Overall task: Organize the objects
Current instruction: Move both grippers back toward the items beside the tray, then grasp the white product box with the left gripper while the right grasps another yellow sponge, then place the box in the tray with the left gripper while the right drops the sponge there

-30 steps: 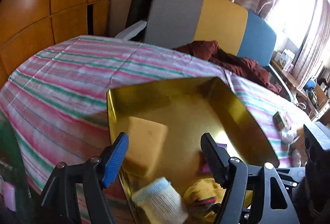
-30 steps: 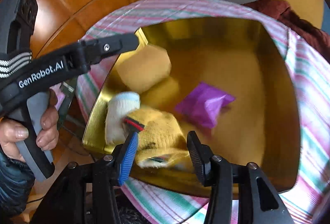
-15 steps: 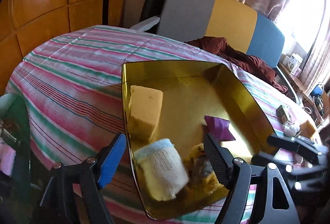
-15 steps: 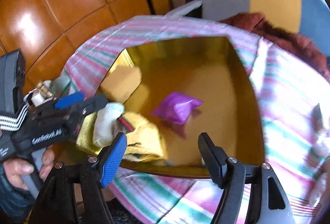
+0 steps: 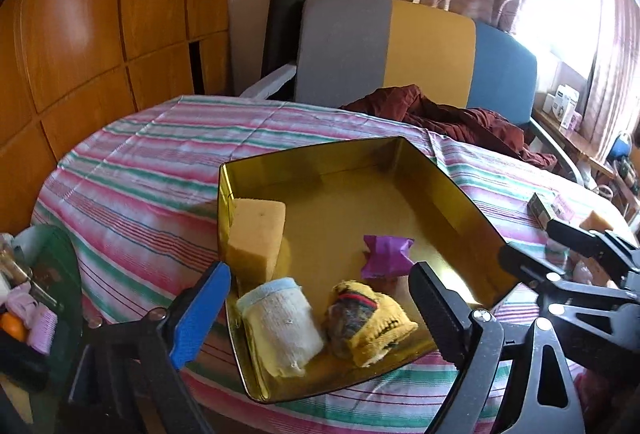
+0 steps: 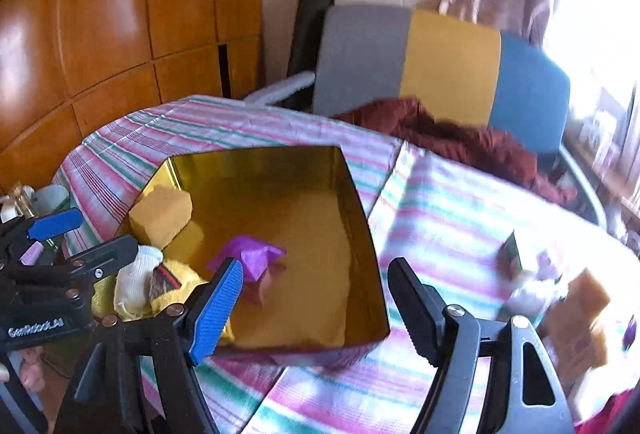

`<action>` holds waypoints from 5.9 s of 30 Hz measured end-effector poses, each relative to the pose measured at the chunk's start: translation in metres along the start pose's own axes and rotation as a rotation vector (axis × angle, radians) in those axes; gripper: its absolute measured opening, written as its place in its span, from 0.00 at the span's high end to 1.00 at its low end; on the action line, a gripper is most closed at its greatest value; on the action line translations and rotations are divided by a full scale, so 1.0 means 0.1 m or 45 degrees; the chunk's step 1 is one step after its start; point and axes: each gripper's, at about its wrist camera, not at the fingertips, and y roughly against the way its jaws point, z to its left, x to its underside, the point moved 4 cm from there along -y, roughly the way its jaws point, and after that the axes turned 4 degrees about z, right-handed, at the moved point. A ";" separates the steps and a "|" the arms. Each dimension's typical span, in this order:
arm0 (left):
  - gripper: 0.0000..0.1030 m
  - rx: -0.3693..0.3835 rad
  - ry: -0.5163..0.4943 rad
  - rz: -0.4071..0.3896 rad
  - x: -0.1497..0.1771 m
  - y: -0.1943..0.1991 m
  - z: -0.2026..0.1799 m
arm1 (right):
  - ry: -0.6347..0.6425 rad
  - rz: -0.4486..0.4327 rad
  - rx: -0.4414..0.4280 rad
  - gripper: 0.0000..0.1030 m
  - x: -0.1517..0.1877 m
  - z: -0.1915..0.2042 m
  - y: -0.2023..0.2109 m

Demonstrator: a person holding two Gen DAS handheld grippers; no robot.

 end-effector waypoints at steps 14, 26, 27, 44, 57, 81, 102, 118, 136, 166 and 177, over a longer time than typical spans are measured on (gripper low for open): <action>0.08 0.016 -0.128 0.000 0.10 0.05 -0.34 | -0.069 0.072 -0.073 0.18 0.24 -0.17 -0.06; 0.08 0.019 -0.208 0.000 0.12 0.08 -0.55 | -0.153 0.116 0.002 0.18 0.43 -0.57 -0.08; 0.08 0.020 -0.216 0.000 0.13 0.08 -0.56 | -0.167 0.120 0.012 0.18 0.45 -0.63 -0.07; 0.07 0.079 -0.380 -0.008 0.12 0.11 -1.04 | -0.387 0.055 0.216 0.18 0.49 -1.73 0.27; 0.07 0.213 -0.516 0.047 0.20 0.01 -1.54 | -0.664 -0.025 0.424 0.18 0.60 -3.03 0.73; 0.00 0.647 -0.830 0.187 0.21 -0.29 -3.34 | -1.138 -0.030 0.270 0.18 1.08 -3.92 0.63; 0.00 0.853 -1.228 0.176 0.24 -0.73 -4.39 | -1.165 0.073 0.191 0.18 1.15 -3.97 0.46; 0.04 0.890 -0.998 0.164 0.17 -0.46 -3.94 | -0.980 0.282 0.213 0.36 1.14 -3.78 0.18; 0.04 0.787 -0.524 0.163 -0.01 -0.07 -2.49 | -0.711 -0.022 0.115 0.39 0.69 -3.34 0.55; 0.03 0.239 0.031 0.160 -1.05 -1.00 -0.32 | -0.036 0.200 -0.452 0.38 -0.02 -0.12 -0.22; 0.00 0.232 0.187 0.150 -1.09 -1.00 0.05 | 0.011 0.354 -0.554 0.15 0.22 0.37 -0.56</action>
